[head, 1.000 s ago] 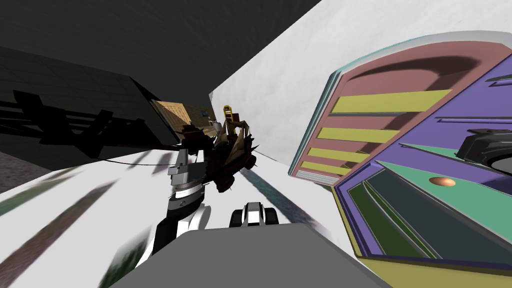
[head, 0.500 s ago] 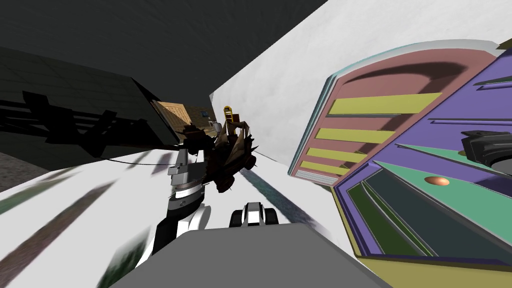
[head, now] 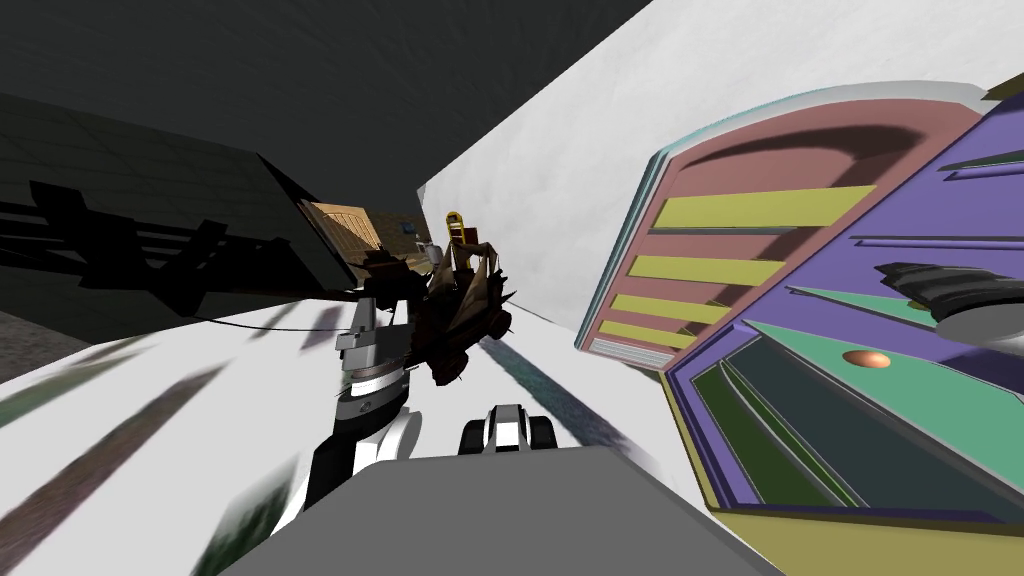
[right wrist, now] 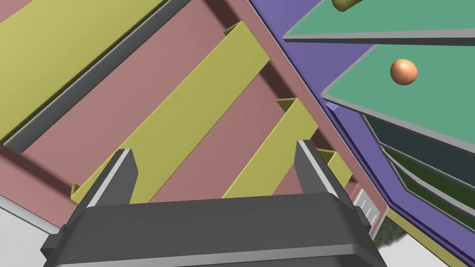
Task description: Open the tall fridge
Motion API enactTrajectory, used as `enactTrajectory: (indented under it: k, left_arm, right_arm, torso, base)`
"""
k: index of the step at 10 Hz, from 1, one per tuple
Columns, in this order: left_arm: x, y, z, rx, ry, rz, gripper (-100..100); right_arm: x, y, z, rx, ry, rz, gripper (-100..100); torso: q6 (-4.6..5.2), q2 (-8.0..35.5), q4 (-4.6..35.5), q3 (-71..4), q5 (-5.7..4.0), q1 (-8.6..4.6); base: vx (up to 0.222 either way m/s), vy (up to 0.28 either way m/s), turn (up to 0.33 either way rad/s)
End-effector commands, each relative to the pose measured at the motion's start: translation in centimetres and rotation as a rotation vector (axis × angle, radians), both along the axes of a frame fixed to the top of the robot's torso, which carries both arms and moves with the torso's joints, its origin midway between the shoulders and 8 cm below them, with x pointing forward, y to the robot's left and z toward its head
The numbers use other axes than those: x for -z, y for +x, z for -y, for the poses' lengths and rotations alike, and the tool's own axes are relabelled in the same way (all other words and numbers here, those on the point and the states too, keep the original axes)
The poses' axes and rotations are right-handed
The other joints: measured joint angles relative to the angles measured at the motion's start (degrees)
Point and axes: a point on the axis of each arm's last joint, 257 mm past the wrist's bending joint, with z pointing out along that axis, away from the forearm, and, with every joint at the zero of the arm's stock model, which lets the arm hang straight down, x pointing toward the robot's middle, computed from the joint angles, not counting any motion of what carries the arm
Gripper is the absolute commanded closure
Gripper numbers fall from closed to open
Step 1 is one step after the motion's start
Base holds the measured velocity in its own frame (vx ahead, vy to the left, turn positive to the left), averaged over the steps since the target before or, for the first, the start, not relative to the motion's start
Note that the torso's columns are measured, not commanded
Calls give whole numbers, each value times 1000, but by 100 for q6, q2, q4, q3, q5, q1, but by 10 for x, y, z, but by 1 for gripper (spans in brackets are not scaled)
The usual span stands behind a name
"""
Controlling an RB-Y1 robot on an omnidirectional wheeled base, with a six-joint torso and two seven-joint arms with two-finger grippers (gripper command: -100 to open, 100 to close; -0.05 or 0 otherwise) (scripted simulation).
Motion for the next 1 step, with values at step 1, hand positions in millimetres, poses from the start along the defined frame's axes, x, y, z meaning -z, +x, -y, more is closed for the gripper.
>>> enactTrajectory:
  k: [1]
  left_arm:
    - [0, 0, 0, 0, 0, 0, 0]
  right_arm:
    - [8, 3, 0, 5, -53, -106, -100]
  torso:
    - [0, 0, 0, 1, -1, -1]
  base:
    - [0, 0, 0]
